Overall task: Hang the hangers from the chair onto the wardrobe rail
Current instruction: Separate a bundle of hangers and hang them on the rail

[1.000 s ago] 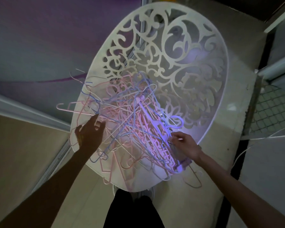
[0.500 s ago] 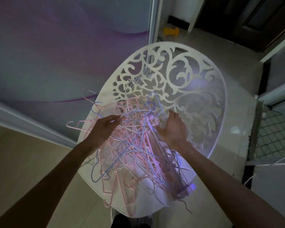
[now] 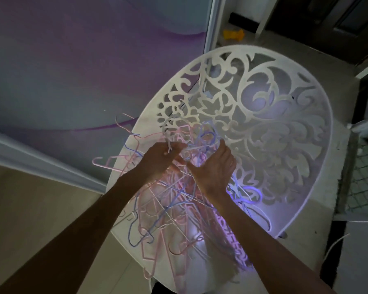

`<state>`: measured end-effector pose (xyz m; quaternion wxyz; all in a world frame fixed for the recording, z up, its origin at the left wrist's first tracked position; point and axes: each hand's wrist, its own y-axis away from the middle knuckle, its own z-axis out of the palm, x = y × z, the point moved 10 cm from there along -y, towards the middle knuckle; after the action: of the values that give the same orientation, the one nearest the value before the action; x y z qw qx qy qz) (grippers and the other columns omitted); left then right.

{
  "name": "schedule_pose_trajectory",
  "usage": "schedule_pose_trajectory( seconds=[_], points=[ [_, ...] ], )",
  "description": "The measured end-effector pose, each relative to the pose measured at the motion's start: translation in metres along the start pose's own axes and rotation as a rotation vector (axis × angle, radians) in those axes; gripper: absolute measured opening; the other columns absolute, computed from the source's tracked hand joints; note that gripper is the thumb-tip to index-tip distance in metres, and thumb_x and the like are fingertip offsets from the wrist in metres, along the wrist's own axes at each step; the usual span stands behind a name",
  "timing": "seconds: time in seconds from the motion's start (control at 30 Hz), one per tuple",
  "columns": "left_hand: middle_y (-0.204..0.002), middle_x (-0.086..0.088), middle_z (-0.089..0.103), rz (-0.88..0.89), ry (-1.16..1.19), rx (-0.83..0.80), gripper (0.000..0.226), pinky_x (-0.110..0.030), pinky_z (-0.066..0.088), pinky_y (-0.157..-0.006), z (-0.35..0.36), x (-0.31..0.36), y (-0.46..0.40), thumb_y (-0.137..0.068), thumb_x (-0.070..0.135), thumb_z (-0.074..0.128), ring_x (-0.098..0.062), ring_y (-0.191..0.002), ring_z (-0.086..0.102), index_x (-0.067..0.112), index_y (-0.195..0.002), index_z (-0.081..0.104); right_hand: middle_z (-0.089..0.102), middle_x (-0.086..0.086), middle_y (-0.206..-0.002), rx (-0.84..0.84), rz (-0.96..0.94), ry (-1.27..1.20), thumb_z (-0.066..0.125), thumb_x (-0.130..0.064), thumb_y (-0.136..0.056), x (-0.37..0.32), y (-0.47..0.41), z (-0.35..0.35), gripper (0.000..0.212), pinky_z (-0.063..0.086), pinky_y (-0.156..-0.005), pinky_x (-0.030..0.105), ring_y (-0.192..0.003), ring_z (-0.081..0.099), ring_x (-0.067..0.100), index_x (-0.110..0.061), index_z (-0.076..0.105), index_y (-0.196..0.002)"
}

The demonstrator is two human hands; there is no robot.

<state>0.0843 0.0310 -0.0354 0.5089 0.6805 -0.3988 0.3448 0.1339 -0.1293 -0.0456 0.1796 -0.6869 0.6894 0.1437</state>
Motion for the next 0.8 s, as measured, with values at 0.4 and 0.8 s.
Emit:
schedule_pose_trajectory(
  seconds=[0.4,0.8],
  points=[
    [-0.055,-0.011,0.061,0.136,-0.252,0.21,0.032,-0.022,0.042,-0.06,-0.033,0.002,-0.02,-0.089,0.027,0.062,0.008,-0.049,0.047,-0.003,-0.088,0.072,0.061,-0.002,-0.081,-0.365,0.191,-0.251,0.081,-0.035,-0.062,0.038,-0.028,0.023,0.059,0.037,-0.067,0.025,-0.077,0.058,0.023,-0.013,0.047,-0.106],
    [-0.068,-0.01,0.059,0.085,-0.128,0.339,0.023,-0.025,0.035,-0.066,-0.055,0.008,-0.028,-0.09,0.021,0.06,-0.012,-0.063,0.049,0.003,-0.089,0.074,0.057,-0.001,-0.087,0.016,0.3,-0.293,0.079,-0.038,-0.059,0.059,-0.032,-0.038,0.062,0.037,-0.067,0.028,-0.086,0.061,0.026,-0.018,0.042,-0.105]
  ],
)
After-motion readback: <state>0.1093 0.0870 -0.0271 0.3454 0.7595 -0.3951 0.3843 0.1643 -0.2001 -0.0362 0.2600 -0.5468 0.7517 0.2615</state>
